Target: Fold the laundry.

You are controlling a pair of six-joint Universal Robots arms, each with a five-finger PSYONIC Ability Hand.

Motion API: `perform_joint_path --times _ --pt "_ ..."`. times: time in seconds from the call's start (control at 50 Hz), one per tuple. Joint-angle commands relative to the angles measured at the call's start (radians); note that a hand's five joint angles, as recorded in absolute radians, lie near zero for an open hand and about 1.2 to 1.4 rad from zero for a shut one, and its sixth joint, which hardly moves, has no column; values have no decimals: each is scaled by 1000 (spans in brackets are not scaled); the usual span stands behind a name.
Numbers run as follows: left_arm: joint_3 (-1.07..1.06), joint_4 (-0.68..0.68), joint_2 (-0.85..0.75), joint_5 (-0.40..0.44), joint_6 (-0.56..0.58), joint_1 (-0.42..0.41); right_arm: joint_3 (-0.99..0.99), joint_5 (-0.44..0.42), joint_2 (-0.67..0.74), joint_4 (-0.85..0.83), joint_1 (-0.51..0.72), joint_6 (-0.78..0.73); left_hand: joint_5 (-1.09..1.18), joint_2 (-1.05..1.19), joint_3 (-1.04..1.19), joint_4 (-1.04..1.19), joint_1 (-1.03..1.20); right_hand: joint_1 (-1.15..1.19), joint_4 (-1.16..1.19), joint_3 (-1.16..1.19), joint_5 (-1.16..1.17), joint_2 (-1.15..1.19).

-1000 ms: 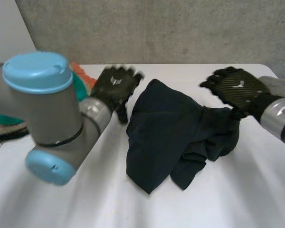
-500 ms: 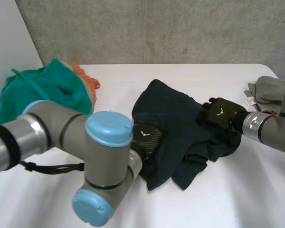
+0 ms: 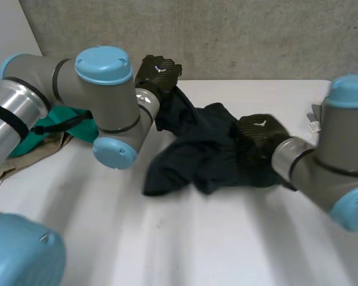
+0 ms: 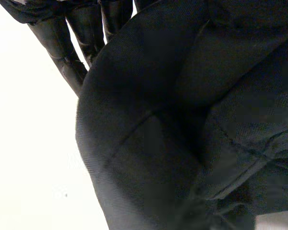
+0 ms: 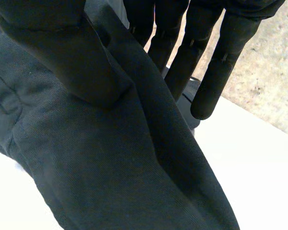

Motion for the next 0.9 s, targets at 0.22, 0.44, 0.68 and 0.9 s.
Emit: perform_joint_path --times 0.22,0.44,0.68,0.9 --pt "-116 -119 132 11 -81 99 -89 186 25 2 117 -43 -998 -1014 -1009 -1017 -951 -865 -1014 -1005 -992 -983" --pt "-839 -53 612 49 -128 120 156 16 -219 123 -63 -289 -874 -891 -886 -894 -827 -833 -983 -973 -960 -951" --pt "-1066 24 521 178 -216 31 392 -211 -105 -140 -140 -451 -724 -740 -735 -743 -677 -674 -823 -814 -801 -792" --pt "-834 21 325 72 -211 -4 386 -159 21 -388 -94 -398 -833 -849 -844 -852 -786 -47 -196 -187 -174 -165"
